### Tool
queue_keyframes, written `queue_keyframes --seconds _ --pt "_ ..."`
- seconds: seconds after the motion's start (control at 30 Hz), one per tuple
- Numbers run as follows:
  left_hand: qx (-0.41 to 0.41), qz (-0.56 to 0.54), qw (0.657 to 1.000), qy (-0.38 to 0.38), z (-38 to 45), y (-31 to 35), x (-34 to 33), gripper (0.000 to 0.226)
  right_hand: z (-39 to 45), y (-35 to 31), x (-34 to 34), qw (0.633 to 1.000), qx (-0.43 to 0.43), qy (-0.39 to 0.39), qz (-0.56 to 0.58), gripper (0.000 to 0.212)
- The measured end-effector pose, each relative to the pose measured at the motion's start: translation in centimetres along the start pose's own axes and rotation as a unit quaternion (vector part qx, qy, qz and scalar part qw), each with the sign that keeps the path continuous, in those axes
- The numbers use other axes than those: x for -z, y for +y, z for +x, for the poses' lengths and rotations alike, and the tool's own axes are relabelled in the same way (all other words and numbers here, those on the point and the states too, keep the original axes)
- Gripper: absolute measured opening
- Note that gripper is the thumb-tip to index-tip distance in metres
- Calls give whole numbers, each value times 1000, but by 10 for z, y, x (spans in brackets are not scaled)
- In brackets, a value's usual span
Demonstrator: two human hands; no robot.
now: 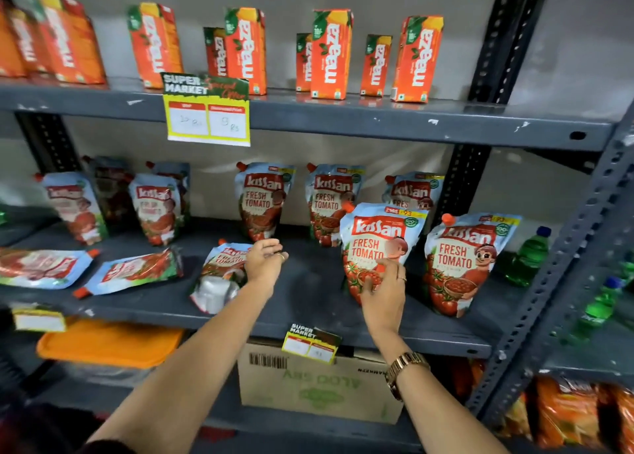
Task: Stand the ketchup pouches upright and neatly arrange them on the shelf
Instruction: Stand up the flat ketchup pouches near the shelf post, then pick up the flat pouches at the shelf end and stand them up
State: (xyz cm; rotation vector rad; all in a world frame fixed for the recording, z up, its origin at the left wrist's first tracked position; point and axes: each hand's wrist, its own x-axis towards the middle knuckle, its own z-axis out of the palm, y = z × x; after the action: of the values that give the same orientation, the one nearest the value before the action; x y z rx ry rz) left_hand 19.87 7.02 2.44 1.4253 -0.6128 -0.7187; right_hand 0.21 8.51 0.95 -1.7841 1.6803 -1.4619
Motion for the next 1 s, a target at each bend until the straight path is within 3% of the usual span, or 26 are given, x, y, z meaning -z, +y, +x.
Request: queue_keyframes --seconds 0.2,0.47,0.63,0.77,0.9,1.0 --pt "-16 18 996 81 11 7 56 32 -17 -21 -19 999 16 -34 22 23" --pt "-2 95 988 123 45 8 102 30 -22 -54 -75 991 17 -126 44 23" --pt "61 153 981 99 68 2 124 39 -23 -74 -124 983 18 -183 27 21" --pt "149 112 980 68 84 -11 136 51 -25 -83 -160 970 26 -243 -4 18" --pt "230 83 969 -47 101 -24 146 56 -27 -92 -192 959 -86 -270 -15 31" --pt "228 91 967 -61 101 -21 146 52 -21 -97 -206 935 -233 -263 42 39"
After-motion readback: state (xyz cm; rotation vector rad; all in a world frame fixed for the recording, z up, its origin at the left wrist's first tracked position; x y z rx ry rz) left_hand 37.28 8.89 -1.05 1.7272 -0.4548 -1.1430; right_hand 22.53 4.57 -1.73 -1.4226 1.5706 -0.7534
